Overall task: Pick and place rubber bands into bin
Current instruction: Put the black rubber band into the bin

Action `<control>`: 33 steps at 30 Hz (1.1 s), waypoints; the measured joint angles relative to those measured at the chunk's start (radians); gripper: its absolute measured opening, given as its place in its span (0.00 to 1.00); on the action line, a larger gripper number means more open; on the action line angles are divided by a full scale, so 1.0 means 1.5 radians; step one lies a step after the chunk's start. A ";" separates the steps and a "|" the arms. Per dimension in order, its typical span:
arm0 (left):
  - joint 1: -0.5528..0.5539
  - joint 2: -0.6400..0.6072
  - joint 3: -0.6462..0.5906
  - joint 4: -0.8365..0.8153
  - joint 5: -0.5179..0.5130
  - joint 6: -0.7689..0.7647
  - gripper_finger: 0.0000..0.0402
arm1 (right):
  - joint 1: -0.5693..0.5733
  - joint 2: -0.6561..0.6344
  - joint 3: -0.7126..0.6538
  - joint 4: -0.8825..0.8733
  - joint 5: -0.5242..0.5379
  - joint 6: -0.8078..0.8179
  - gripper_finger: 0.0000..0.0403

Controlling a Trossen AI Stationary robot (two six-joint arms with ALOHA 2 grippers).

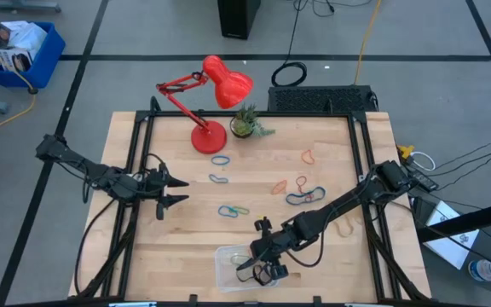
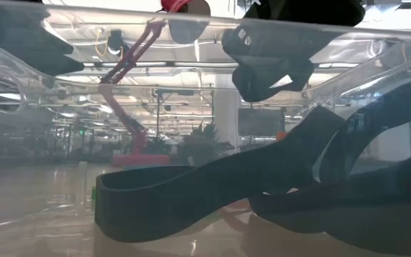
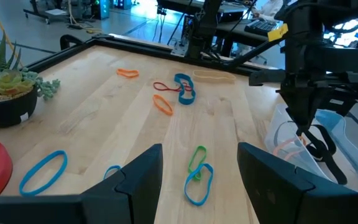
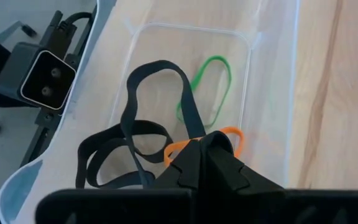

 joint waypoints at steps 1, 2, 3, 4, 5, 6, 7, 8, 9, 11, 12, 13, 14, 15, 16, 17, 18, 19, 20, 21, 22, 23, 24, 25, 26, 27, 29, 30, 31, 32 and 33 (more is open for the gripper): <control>0.000 0.000 0.000 0.000 0.000 0.000 0.53 | 0.000 0.000 0.000 0.000 0.000 0.000 0.01; 0.000 0.000 0.000 0.000 0.000 0.000 0.53 | 0.000 0.000 0.000 0.000 0.000 0.000 0.01; 0.000 0.000 0.000 0.000 0.000 0.000 0.53 | 0.000 0.000 0.000 0.000 0.000 0.000 0.01; 0.000 0.000 0.000 0.000 0.000 0.000 0.53 | 0.000 0.000 0.000 0.000 0.000 0.000 0.01; 0.000 0.000 0.000 0.000 0.000 0.000 0.53 | 0.000 0.000 0.000 0.000 0.000 0.000 0.01; 0.000 0.000 0.000 0.000 0.000 0.000 0.53 | 0.000 0.000 0.000 0.000 0.000 0.003 0.01; 0.000 0.000 0.000 0.000 0.000 0.000 0.53 | 0.000 0.000 0.000 0.000 0.000 0.011 0.01; 0.000 0.000 0.000 0.000 0.000 0.000 0.53 | 0.000 0.000 0.000 0.001 0.000 0.023 0.01; 0.000 0.000 0.000 0.000 0.000 0.000 0.53 | 0.000 0.000 0.000 0.001 -0.001 0.039 0.01; 0.000 0.000 0.000 0.000 0.000 0.000 0.53 | 0.000 0.000 0.000 0.002 -0.001 0.066 0.01; 0.000 0.000 0.000 0.000 0.000 0.001 0.53 | 0.000 0.000 0.000 0.002 -0.001 0.073 0.01; 0.000 0.000 0.000 0.000 0.000 0.001 0.53 | 0.000 0.000 0.000 0.002 -0.001 0.074 0.01; 0.000 0.000 0.000 0.000 0.000 0.001 0.53 | 0.000 0.000 0.000 0.002 -0.001 0.074 0.02; 0.000 0.000 0.000 0.000 0.000 0.001 0.53 | 0.000 0.000 0.000 0.002 -0.001 0.073 0.02; 0.000 0.000 0.000 0.000 0.000 0.002 0.53 | 0.000 0.000 0.000 0.002 -0.001 0.071 0.02; 0.000 0.000 0.000 0.000 0.000 0.002 0.53 | 0.000 0.000 0.000 0.003 -0.001 0.069 0.02; 0.000 0.000 0.000 0.000 0.000 0.002 0.53 | 0.000 0.000 0.000 0.003 -0.001 0.069 0.02; 0.000 0.000 0.000 0.000 0.000 0.004 0.53 | 0.000 0.000 0.000 0.003 -0.001 0.068 0.02; 0.000 0.000 0.000 0.000 0.000 0.006 0.53 | 0.000 0.000 -0.001 0.003 -0.001 0.068 0.02; 0.000 0.000 0.000 0.000 0.000 0.009 0.53 | 0.000 0.000 -0.001 0.003 -0.001 0.068 0.02; 0.000 0.000 0.000 0.000 0.000 0.009 0.53 | 0.000 0.000 -0.001 0.003 -0.001 0.068 0.02; 0.000 0.000 0.000 0.000 0.000 0.009 0.53 | 0.000 0.000 -0.001 0.003 -0.001 0.068 0.02; 0.000 0.000 0.000 0.000 0.000 0.009 0.53 | 0.000 0.000 -0.001 0.003 -0.001 0.068 0.02; 0.000 0.000 0.000 0.000 0.000 0.009 0.53 | 0.000 0.000 -0.001 0.003 -0.001 0.068 0.02; 0.000 0.000 0.000 0.000 0.000 0.009 0.53 | 0.000 0.000 -0.001 0.003 -0.001 0.068 0.02; 0.000 0.000 0.000 0.000 0.000 0.009 0.53 | 0.000 0.000 -0.001 0.003 -0.001 0.068 0.02; 0.000 0.000 0.000 0.000 0.000 0.009 0.53 | 0.000 0.000 -0.001 0.003 -0.001 0.068 0.02; 0.000 0.000 0.000 0.000 0.000 0.009 0.53 | 0.000 0.000 -0.001 0.003 -0.001 0.068 0.02; 0.000 0.000 0.000 0.000 0.000 0.009 0.53 | 0.000 0.000 -0.001 0.003 -0.001 0.068 0.02; 0.000 0.000 0.000 0.000 0.000 0.009 0.53 | 0.000 0.000 -0.001 0.003 -0.001 0.068 0.02; 0.000 0.000 0.000 0.000 0.000 0.009 0.53 | 0.000 0.000 -0.001 0.003 -0.001 0.068 0.02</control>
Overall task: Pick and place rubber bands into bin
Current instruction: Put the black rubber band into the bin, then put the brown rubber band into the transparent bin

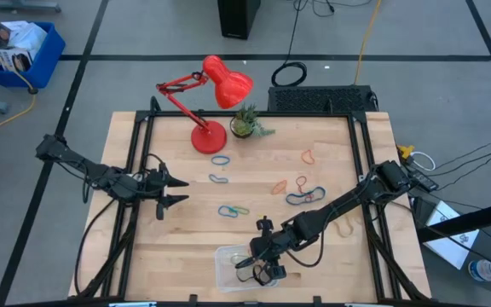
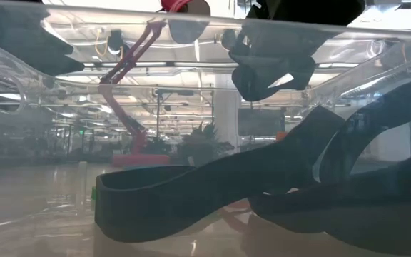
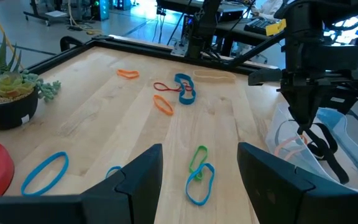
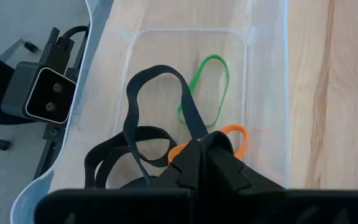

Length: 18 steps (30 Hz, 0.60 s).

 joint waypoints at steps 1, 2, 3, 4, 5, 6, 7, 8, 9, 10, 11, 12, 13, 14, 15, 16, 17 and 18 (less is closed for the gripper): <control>0.000 0.000 0.000 0.000 0.000 0.000 0.53 | 0.000 0.000 0.000 0.000 0.000 0.000 0.02; 0.000 0.000 0.000 0.000 0.000 0.000 0.53 | 0.000 0.000 0.000 0.000 0.000 0.000 0.03; 0.000 0.000 0.000 0.000 0.000 0.000 0.53 | 0.000 0.000 0.000 0.000 0.000 0.000 0.05; 0.000 0.000 0.000 0.000 0.000 0.000 0.53 | 0.000 0.000 0.000 0.000 0.000 0.000 0.07; 0.000 0.000 0.000 0.000 0.000 0.000 0.53 | 0.000 0.000 0.000 0.000 0.000 0.000 0.09; 0.000 0.000 0.000 0.000 0.000 0.000 0.53 | 0.000 0.000 0.000 0.000 0.000 0.000 0.11; 0.000 0.000 0.000 0.000 0.000 0.000 0.53 | 0.000 0.000 0.000 0.000 0.000 0.000 0.14; 0.000 0.000 0.000 0.000 0.000 0.000 0.53 | 0.000 0.000 0.000 0.000 0.000 0.000 0.17; 0.000 0.000 0.000 0.000 0.000 0.000 0.53 | 0.000 0.000 0.000 0.000 0.000 0.000 0.19; 0.000 0.000 0.000 0.000 0.000 0.000 0.53 | 0.000 0.000 0.000 0.000 0.000 0.000 0.22; 0.000 0.000 0.000 0.000 0.000 0.000 0.53 | 0.000 0.000 0.000 0.000 0.000 0.000 0.24; 0.000 0.000 0.000 0.000 0.000 0.000 0.53 | 0.000 0.000 0.000 0.000 0.000 0.000 0.26; 0.000 0.000 0.000 0.000 0.000 0.000 0.53 | 0.000 0.000 0.000 0.000 0.000 0.000 0.28; 0.000 0.000 0.000 0.000 0.000 0.000 0.53 | 0.000 0.000 0.000 0.000 0.000 0.000 0.30; 0.000 0.000 0.000 0.000 0.000 0.000 0.53 | 0.000 0.000 0.000 0.000 0.000 0.000 0.32; 0.000 0.000 0.000 0.000 0.000 0.000 0.53 | 0.000 0.000 0.000 0.000 0.000 0.000 0.33; 0.000 0.000 0.000 0.000 0.000 0.000 0.53 | 0.000 0.000 0.000 0.000 0.000 0.000 0.34; 0.000 0.000 0.000 0.000 0.000 0.000 0.53 | 0.000 0.000 0.000 0.000 0.000 0.000 0.35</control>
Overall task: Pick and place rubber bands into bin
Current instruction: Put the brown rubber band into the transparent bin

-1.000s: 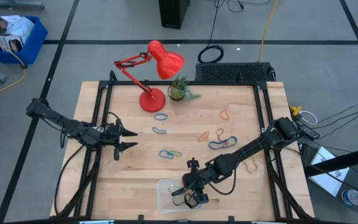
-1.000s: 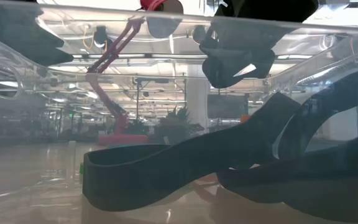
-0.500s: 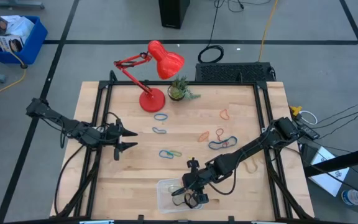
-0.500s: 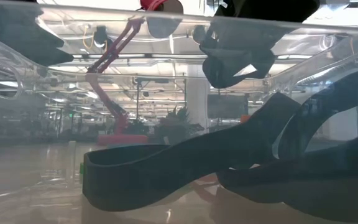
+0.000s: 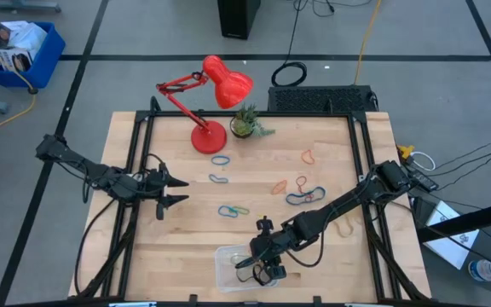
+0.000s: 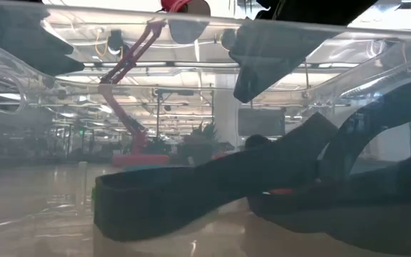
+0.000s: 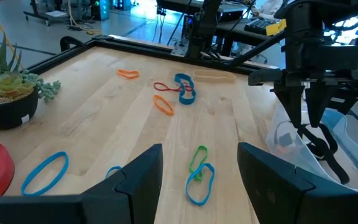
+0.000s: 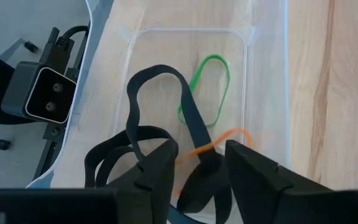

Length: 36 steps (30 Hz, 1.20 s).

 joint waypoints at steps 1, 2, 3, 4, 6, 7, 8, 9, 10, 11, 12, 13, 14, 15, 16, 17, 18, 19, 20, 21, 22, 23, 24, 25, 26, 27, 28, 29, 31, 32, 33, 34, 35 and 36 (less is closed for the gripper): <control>0.000 0.000 0.000 0.000 0.000 0.000 0.53 | 0.000 -0.001 0.000 0.000 0.000 0.000 0.35; 0.000 0.000 0.000 0.000 0.000 0.000 0.53 | 0.000 -0.003 0.000 0.001 0.000 0.000 0.36; 0.000 0.000 0.000 0.000 0.000 0.000 0.53 | 0.000 -0.007 0.000 0.001 0.000 0.000 0.36; 0.000 0.000 0.000 0.000 0.000 0.000 0.53 | 0.000 -0.013 -0.001 0.001 0.000 0.000 0.36; 0.000 0.000 0.000 0.000 0.000 0.000 0.53 | 0.000 -0.034 -0.001 -0.004 -0.003 0.000 0.36; 0.000 0.000 0.000 0.000 0.000 0.000 0.53 | 0.000 -0.048 -0.001 -0.010 -0.003 0.000 0.36; 0.000 0.000 0.000 0.000 0.000 -0.001 0.53 | 0.000 -0.066 -0.001 -0.021 -0.003 0.000 0.35; 0.000 0.000 0.000 0.000 0.000 -0.001 0.53 | 0.000 -0.085 -0.001 -0.033 -0.003 0.000 0.35; 0.000 0.000 0.000 0.000 0.000 -0.001 0.53 | 0.000 -0.107 -0.001 -0.047 -0.003 0.002 0.35; 0.000 0.000 0.000 0.000 0.000 -0.001 0.53 | 0.000 -0.132 -0.001 -0.068 -0.001 0.010 0.35; 0.000 0.000 0.000 0.000 0.000 -0.001 0.53 | 0.000 -0.156 -0.001 -0.095 0.002 0.023 0.35; 0.000 0.000 0.000 0.000 0.000 -0.001 0.53 | -0.001 -0.180 -0.001 -0.123 0.003 0.041 0.35; 0.000 0.000 0.000 0.000 0.000 -0.001 0.53 | -0.001 -0.203 -0.001 -0.156 0.006 0.063 0.35; 0.000 0.000 0.000 0.000 0.000 -0.001 0.53 | -0.001 -0.226 -0.001 -0.195 0.019 0.093 0.35; 0.000 0.000 0.000 0.000 0.000 -0.001 0.53 | 0.000 -0.245 -0.001 -0.239 0.038 0.129 0.35; 0.000 0.000 0.000 0.000 0.000 -0.001 0.53 | 0.002 -0.264 -0.001 -0.284 0.058 0.166 0.35; 0.000 0.000 0.000 0.000 0.000 -0.001 0.53 | 0.003 -0.281 -0.001 -0.333 0.076 0.204 0.35; 0.000 0.000 0.000 0.000 0.000 -0.001 0.53 | 0.006 -0.295 -0.001 -0.384 0.095 0.248 0.35; 0.000 0.000 0.000 0.000 -0.001 -0.001 0.53 | 0.008 -0.309 -0.001 -0.436 0.111 0.294 0.35; 0.000 0.000 0.000 0.000 -0.001 -0.001 0.53 | 0.009 -0.320 -0.001 -0.487 0.125 0.343 0.35; 0.000 0.000 0.000 0.000 -0.001 -0.001 0.53 | 0.009 -0.329 -0.001 -0.534 0.134 0.393 0.35; 0.000 0.000 0.000 0.000 -0.001 -0.001 0.53 | 0.009 -0.335 -0.002 -0.577 0.138 0.445 0.35; 0.000 0.000 0.000 0.000 -0.001 -0.001 0.53 | 0.009 -0.342 -0.009 -0.610 0.139 0.489 0.35; 0.000 0.000 0.000 0.000 -0.001 -0.001 0.53 | 0.009 -0.349 -0.018 -0.639 0.138 0.527 0.35; 0.000 0.000 0.000 -0.001 -0.001 -0.001 0.53 | 0.009 -0.354 -0.030 -0.658 0.138 0.560 0.35; 0.000 0.000 0.000 0.000 -0.001 -0.001 0.53 | 0.009 -0.360 -0.045 -0.670 0.139 0.585 0.35; 0.000 0.000 0.000 0.000 -0.001 -0.001 0.53 | 0.009 -0.367 -0.062 -0.678 0.138 0.606 0.35; 0.000 0.000 0.000 0.000 -0.001 -0.001 0.53 | 0.009 -0.373 -0.080 -0.680 0.137 0.633 0.35; 0.000 0.000 0.000 0.000 -0.001 -0.001 0.53 | 0.007 -0.385 -0.123 -0.678 0.117 0.691 0.35; 0.000 0.000 0.000 0.000 -0.001 -0.001 0.53 | 0.004 -0.389 -0.147 -0.678 0.100 0.717 0.35; 0.000 0.000 0.000 0.000 -0.001 -0.001 0.53 | 0.002 -0.394 -0.171 -0.676 0.085 0.735 0.35; 0.000 0.000 0.000 0.000 -0.001 -0.001 0.53 | 0.001 -0.398 -0.199 -0.669 0.068 0.748 0.35; 0.000 0.000 0.000 0.000 -0.001 0.000 0.53 | 0.001 -0.402 -0.226 -0.660 0.052 0.754 0.35; 0.000 0.000 0.000 0.000 -0.001 -0.001 0.53 | 0.001 -0.405 -0.253 -0.644 0.044 0.761 0.35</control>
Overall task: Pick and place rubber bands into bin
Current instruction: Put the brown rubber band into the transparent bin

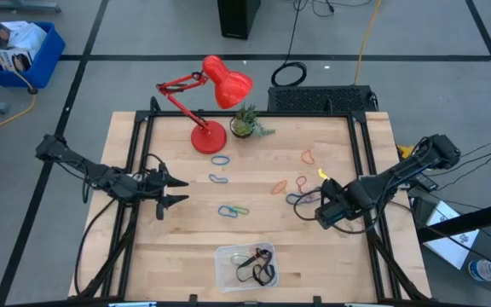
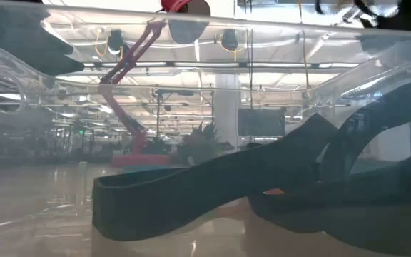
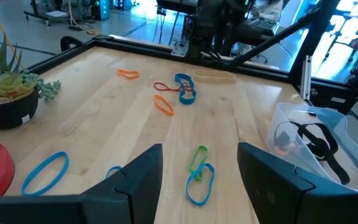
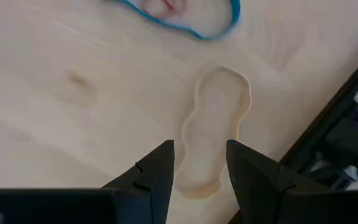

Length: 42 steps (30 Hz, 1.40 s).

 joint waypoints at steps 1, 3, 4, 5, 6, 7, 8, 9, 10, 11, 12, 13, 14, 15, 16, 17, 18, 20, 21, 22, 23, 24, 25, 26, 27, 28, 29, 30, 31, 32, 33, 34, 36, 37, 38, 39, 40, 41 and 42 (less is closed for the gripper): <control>0.000 0.000 0.000 0.000 0.000 0.000 0.53 | 0.000 -0.001 -0.029 0.019 -0.010 0.006 0.35; 0.000 0.000 0.000 0.000 0.000 0.000 0.53 | 0.001 -0.004 -0.082 0.078 -0.021 0.008 0.35; 0.000 0.000 0.000 0.000 0.000 0.000 0.53 | 0.000 -0.007 -0.107 0.112 -0.029 0.007 0.35; 0.000 0.000 0.000 0.000 0.000 0.000 0.53 | 0.000 -0.008 -0.132 0.147 -0.037 0.007 0.35; 0.000 0.000 0.000 0.000 0.000 0.000 0.53 | -0.001 -0.009 -0.156 0.182 -0.043 0.007 0.35; 0.000 0.000 0.000 0.000 0.000 0.000 0.53 | -0.001 -0.010 -0.180 0.216 -0.046 0.007 0.35; 0.000 0.000 0.000 0.000 0.000 0.000 0.53 | -0.001 -0.011 -0.200 0.249 -0.046 0.007 0.35; 0.000 0.000 0.000 0.000 0.000 0.000 0.53 | -0.001 -0.011 -0.218 0.279 -0.047 0.007 0.35; 0.000 0.000 0.000 0.000 0.000 0.000 0.53 | -0.001 -0.012 -0.235 0.306 -0.049 0.007 0.35; 0.000 0.000 0.000 0.000 0.000 0.000 0.53 | -0.001 -0.012 -0.250 0.329 -0.058 0.007 0.35; 0.000 0.000 0.000 0.000 0.000 0.000 0.53 | -0.001 -0.012 -0.264 0.349 -0.063 0.007 0.35; 0.000 0.000 0.000 0.000 0.000 0.000 0.53 | -0.001 -0.013 -0.274 0.369 -0.066 0.008 0.35; 0.000 0.000 0.000 0.000 0.000 0.000 0.53 | -0.001 -0.014 -0.284 0.380 -0.071 0.008 0.35; 0.000 0.000 0.000 0.000 0.000 0.000 0.53 | -0.001 -0.015 -0.291 0.386 -0.075 0.008 0.35; 0.000 0.000 0.000 0.000 0.000 0.000 0.53 | -0.001 -0.015 -0.295 0.387 -0.078 0.009 0.35; 0.000 0.000 0.000 0.000 0.000 0.000 0.53 | -0.001 -0.014 -0.296 0.386 -0.078 0.010 0.35; 0.000 0.000 0.000 0.000 0.000 0.000 0.53 | -0.001 -0.013 -0.297 0.387 -0.079 0.009 0.35; 0.000 0.000 0.000 0.000 0.000 0.000 0.53 | -0.001 -0.016 -0.297 0.389 -0.078 0.007 0.34; 0.000 0.000 0.000 0.000 0.000 0.000 0.53 | -0.001 -0.017 -0.297 0.389 -0.078 0.007 0.34; 0.000 0.000 0.000 0.000 0.000 0.000 0.53 | -0.001 -0.018 -0.297 0.390 -0.078 0.007 0.34; 0.000 0.000 0.000 0.000 0.000 0.000 0.53 | -0.001 -0.021 -0.298 0.391 -0.078 0.007 0.35; 0.000 0.000 0.000 0.000 0.000 0.000 0.53 | -0.001 -0.025 -0.298 0.393 -0.078 0.006 0.35; 0.000 0.000 0.000 0.000 0.000 0.000 0.53 | -0.001 -0.029 -0.298 0.394 -0.078 0.006 0.35; 0.000 0.000 0.000 0.000 0.000 0.000 0.53 | -0.001 -0.032 -0.298 0.395 -0.077 0.006 0.34; 0.000 0.000 0.000 0.000 0.000 0.000 0.53 | -0.001 -0.036 -0.298 0.396 -0.077 0.005 0.34; 0.000 0.000 0.000 0.000 0.000 0.000 0.53 | -0.001 -0.039 -0.299 0.397 -0.077 0.003 0.34; 0.000 0.000 0.000 0.000 0.000 0.001 0.53 | -0.001 -0.043 -0.299 0.398 -0.078 0.000 0.34; 0.000 0.000 0.000 0.000 0.000 0.001 0.53 | -0.001 -0.046 -0.299 0.399 -0.078 -0.003 0.34; 0.000 0.000 0.000 0.000 -0.001 0.003 0.53 | -0.001 -0.048 -0.299 0.400 -0.078 -0.007 0.34; 0.000 0.000 0.000 0.000 -0.001 0.010 0.53 | -0.001 -0.051 -0.300 0.401 -0.078 -0.008 0.35; 0.000 0.000 0.000 0.000 -0.001 0.015 0.53 | -0.001 -0.052 -0.300 0.402 -0.078 -0.009 0.35; 0.000 0.000 0.000 0.000 -0.001 0.016 0.53 | -0.001 -0.053 -0.300 0.403 -0.078 -0.010 0.35; 0.000 0.000 0.000 0.000 -0.001 0.016 0.53 | -0.001 -0.053 -0.300 0.403 -0.078 -0.010 0.35; 0.000 0.000 0.000 0.000 -0.001 0.016 0.53 | -0.001 -0.053 -0.300 0.403 -0.078 -0.010 0.35; 0.000 0.000 0.000 0.000 -0.001 0.016 0.53 | -0.001 -0.053 -0.300 0.403 -0.078 -0.010 0.35; 0.000 0.000 0.000 0.000 -0.001 0.016 0.53 | -0.001 -0.053 -0.300 0.403 -0.077 -0.010 0.34; 0.000 0.000 0.000 0.000 -0.001 0.016 0.53 | -0.001 -0.053 -0.300 0.403 -0.077 -0.010 0.34; 0.000 0.000 0.000 0.000 -0.001 0.017 0.53 | -0.001 -0.053 -0.300 0.403 -0.077 -0.010 0.34; 0.000 0.000 0.000 0.000 -0.001 0.017 0.53 | -0.001 -0.053 -0.300 0.402 -0.077 -0.010 0.33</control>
